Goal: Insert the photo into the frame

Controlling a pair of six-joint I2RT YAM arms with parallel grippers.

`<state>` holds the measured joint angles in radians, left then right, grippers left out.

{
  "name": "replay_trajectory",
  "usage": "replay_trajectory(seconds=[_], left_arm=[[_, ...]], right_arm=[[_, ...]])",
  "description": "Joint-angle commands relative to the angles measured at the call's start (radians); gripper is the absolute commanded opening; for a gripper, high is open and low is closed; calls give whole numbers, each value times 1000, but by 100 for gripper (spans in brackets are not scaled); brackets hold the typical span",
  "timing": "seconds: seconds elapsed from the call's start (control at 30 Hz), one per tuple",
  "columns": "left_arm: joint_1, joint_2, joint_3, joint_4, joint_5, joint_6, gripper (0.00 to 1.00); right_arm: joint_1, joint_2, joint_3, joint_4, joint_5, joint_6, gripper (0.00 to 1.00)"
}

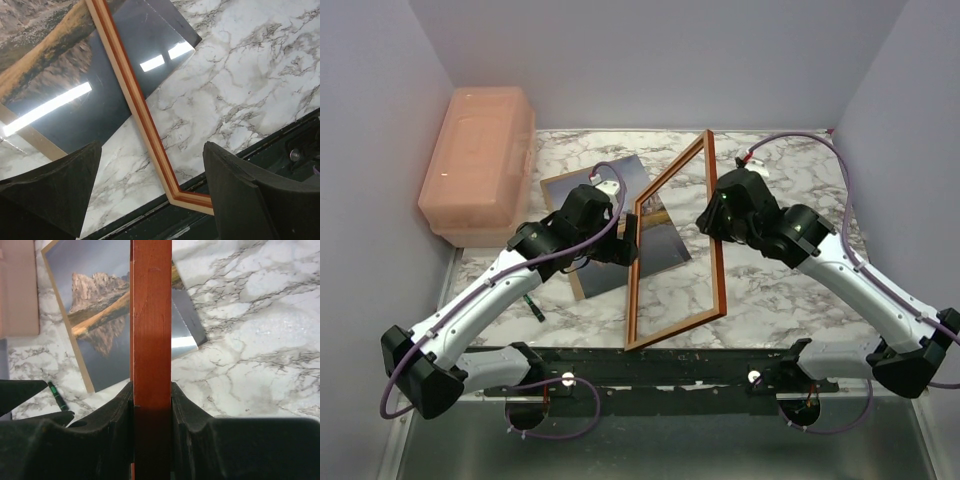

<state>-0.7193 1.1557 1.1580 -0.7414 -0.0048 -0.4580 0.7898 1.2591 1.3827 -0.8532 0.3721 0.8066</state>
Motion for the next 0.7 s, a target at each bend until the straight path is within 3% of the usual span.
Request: replay_trajectory(seconds=[0.0, 0.3, 0.67], left_arm=[[26, 22, -25, 59, 105, -15, 84], [80, 179, -127, 209, 298, -101, 80], [90, 378, -197, 359, 367, -198, 71]], right_arm=[[-13, -48, 21, -81, 144, -62, 8], [-21, -64, 18, -83, 161, -84, 9], [-30, -113, -16, -85, 190, -69, 13]])
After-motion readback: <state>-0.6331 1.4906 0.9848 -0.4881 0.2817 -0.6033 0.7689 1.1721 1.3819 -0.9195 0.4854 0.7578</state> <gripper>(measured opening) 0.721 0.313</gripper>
